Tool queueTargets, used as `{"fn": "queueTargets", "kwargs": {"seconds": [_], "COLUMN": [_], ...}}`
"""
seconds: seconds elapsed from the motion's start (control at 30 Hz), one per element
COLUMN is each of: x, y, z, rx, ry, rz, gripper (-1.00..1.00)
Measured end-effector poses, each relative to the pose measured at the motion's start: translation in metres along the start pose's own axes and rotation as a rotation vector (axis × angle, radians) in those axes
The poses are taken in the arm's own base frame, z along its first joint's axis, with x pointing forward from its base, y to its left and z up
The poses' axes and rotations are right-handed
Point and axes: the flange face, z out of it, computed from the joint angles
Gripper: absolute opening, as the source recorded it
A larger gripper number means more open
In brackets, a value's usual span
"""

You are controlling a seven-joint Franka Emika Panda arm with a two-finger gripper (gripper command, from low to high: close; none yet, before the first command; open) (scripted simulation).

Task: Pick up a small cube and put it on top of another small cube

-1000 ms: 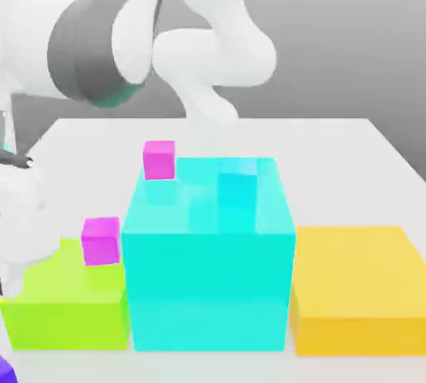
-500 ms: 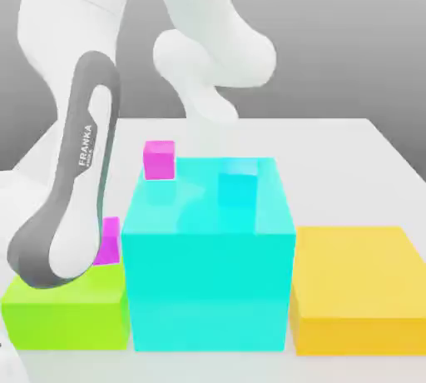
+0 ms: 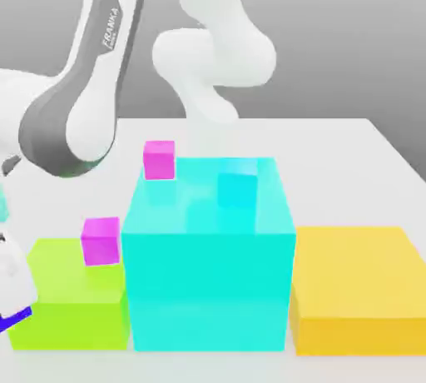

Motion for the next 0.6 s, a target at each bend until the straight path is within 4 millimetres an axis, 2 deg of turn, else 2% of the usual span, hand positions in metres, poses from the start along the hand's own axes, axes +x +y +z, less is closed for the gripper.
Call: {"fn": "queueTargets", "kwargs": {"seconds": [0.23, 0.43, 0.5, 0.6], "x": [-0.036, -0.067, -0.077, -0.08], "y": [0.052, 0.102, 0.119, 0.126], "z": [-0.045, -0.068, -0.073, -0.048], "rx": [0.001, -0.004, -0.007, -0.008], "ry": [-0.003, 0.014, 0.024, 0.031], "rz": [0.102, 0.19, 0.22, 0.236], "gripper": [-1.0, -1.0, -1.0, -1.0]}}
